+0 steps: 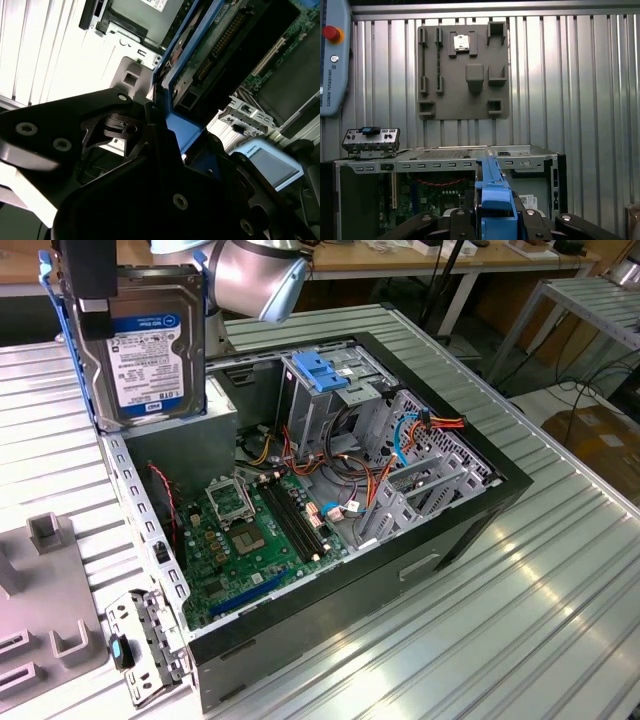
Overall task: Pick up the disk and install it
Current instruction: 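Pick up the disk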
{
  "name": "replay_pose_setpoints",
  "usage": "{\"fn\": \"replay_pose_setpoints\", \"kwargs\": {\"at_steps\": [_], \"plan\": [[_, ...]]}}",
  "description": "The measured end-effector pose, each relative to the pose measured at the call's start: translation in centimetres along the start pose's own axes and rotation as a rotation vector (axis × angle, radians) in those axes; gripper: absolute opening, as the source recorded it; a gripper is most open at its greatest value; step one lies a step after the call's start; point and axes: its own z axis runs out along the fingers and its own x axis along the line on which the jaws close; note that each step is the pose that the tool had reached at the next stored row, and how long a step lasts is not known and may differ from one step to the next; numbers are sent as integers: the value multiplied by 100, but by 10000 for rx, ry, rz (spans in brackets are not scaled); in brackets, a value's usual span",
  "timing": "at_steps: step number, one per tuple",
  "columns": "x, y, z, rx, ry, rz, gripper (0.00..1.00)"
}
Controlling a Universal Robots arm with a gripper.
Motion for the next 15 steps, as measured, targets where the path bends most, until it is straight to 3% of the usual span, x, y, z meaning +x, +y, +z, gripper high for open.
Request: {"fn": "replay_pose_setpoints", "kwargs": {"at_steps": [6,9,12,15], "plan": [[20,-203,-4,-1,0,0,37],[19,-406,-8,-1,0,0,37],[20,-541,-10,-1,0,0,37],[20,-629,-11,-1,0,0,37]]}}
